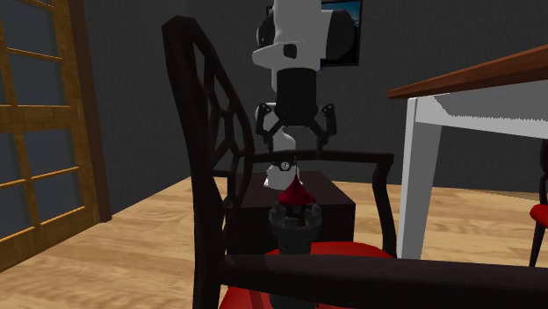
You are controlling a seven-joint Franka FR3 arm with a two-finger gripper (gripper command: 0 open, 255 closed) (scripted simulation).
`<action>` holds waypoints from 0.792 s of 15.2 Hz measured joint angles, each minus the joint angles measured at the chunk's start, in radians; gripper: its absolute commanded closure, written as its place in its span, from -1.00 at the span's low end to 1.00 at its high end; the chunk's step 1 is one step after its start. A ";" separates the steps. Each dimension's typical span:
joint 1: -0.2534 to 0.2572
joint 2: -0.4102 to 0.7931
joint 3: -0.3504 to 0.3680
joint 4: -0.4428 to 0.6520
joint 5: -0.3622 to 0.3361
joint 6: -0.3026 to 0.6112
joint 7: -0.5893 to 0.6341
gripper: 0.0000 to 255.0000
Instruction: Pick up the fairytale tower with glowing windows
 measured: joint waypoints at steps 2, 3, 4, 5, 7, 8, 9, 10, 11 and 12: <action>0.000 0.010 0.000 -0.015 0.000 0.025 0.000 -1.00; 0.000 0.010 0.000 -0.019 0.000 0.029 0.001 1.00; 0.001 0.009 0.000 -0.022 0.000 0.031 0.001 1.00; 0.001 0.009 0.001 -0.023 0.000 0.032 0.001 1.00; 0.001 0.008 0.000 -0.024 0.000 0.033 0.001 1.00; 0.001 0.008 0.000 -0.024 0.000 0.033 0.001 1.00; 0.001 0.008 0.000 -0.024 0.000 0.033 0.001 1.00; 0.001 0.008 0.000 -0.024 0.000 0.033 0.001 1.00; 0.001 0.008 0.000 -0.024 0.000 0.033 0.001 1.00; 0.001 0.008 0.000 -0.024 0.000 0.033 0.001 1.00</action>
